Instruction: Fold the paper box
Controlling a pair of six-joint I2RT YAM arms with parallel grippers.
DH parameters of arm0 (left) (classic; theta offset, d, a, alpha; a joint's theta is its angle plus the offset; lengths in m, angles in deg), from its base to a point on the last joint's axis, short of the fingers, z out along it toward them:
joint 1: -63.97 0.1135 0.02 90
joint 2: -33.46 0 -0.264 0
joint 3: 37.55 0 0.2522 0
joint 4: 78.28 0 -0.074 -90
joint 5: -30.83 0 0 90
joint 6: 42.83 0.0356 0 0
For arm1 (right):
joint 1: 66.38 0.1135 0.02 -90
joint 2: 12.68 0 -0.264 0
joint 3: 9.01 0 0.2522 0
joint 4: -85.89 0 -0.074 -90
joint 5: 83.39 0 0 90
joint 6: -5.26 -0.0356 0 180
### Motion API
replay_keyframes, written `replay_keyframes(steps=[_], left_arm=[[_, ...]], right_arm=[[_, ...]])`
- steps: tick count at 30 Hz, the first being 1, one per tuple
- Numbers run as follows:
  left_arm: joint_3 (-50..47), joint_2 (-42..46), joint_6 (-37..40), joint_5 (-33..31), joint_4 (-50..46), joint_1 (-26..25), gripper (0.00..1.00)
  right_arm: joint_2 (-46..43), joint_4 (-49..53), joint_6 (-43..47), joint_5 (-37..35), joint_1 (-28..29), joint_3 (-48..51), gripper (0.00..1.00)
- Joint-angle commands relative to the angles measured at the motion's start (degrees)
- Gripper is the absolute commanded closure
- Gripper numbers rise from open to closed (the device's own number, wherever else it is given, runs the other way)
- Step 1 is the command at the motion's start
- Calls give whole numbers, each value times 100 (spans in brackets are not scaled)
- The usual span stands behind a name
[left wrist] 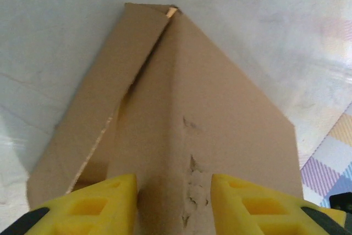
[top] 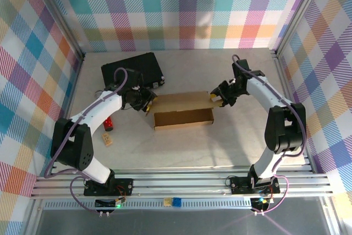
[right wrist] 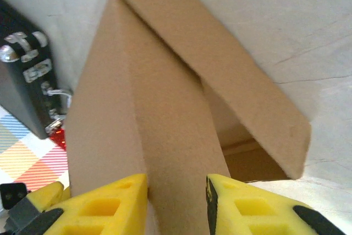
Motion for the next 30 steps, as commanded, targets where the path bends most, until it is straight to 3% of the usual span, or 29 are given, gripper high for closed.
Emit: replay_keyframes(steps=[1,20,24,30], left_arm=[[-277,364,286,-34,267,-103,62],[-624,283,1164,-521,-260,-356,66],[-622,277,1299,-614,-375,-385,67],[-708,262,1423,-838,-426,-420,68]], right_arm=[[-166,92,308,-377,94,219,68],[-128,294,1090,-803,189,575,72],[-466,303,1115,-1028,191,661,63],[-987,-35,1396,-1027,195,726,40]])
